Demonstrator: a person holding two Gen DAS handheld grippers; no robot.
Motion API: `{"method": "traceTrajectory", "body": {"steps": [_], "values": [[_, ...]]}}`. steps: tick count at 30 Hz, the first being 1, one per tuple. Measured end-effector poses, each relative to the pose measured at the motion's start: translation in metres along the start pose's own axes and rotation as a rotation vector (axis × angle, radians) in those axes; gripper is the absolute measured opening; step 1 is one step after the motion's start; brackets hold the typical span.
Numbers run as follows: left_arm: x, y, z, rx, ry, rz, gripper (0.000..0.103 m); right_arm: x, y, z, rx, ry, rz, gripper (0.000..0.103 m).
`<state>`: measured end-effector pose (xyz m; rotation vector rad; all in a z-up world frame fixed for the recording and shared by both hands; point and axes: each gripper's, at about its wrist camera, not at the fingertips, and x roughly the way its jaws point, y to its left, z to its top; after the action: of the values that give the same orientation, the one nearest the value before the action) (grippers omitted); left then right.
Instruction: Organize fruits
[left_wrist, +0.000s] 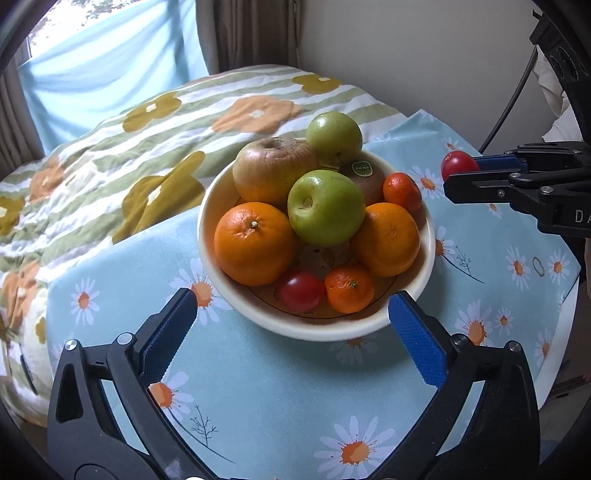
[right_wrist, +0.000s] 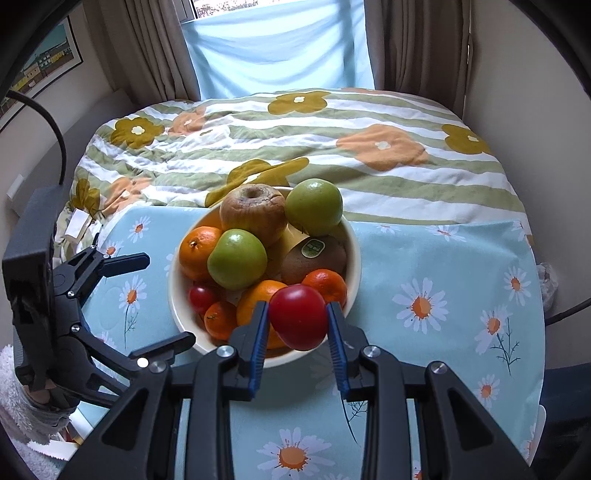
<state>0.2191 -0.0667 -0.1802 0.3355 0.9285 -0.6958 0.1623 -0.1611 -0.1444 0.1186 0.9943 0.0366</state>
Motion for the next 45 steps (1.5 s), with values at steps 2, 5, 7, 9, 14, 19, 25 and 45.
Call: {"method": "traceTrajectory", "body": {"steps": [2, 5, 7, 9, 14, 19, 25, 45], "values": [[-0.004, 0.003, -0.001, -0.006, -0.003, 0.006, 0.103, -0.001, 0.0, 0.0, -0.002, -0.001, -0.001, 0.029], [-0.014, 0.01, -0.005, -0.033, -0.008, 0.001, 0.103, -0.003, 0.001, 0.002, -0.009, -0.002, 0.001, 0.029], [-0.021, 0.013, -0.006, -0.044, -0.014, 0.011, 0.103, -0.004, 0.004, 0.003, -0.018, -0.004, 0.001, 0.029], [-0.028, 0.017, -0.008, -0.054, -0.021, 0.022, 0.103, -0.005, 0.006, 0.006, -0.025, -0.005, 0.006, 0.029], [-0.044, 0.026, -0.012, -0.072, -0.036, 0.055, 0.103, 0.0, 0.01, 0.016, -0.045, -0.009, 0.024, 0.029], [-0.052, 0.035, -0.012, -0.085, -0.037, 0.09, 0.103, 0.013, 0.011, 0.031, -0.058, -0.014, 0.044, 0.029], [-0.052, 0.046, -0.014, -0.109, -0.028, 0.109, 0.103, 0.035, 0.007, 0.047, -0.045, -0.007, 0.062, 0.029], [-0.04, 0.056, -0.021, -0.15, 0.001, 0.127, 0.103, 0.054, 0.001, 0.054, 0.002, -0.081, 0.093, 0.103]]}}
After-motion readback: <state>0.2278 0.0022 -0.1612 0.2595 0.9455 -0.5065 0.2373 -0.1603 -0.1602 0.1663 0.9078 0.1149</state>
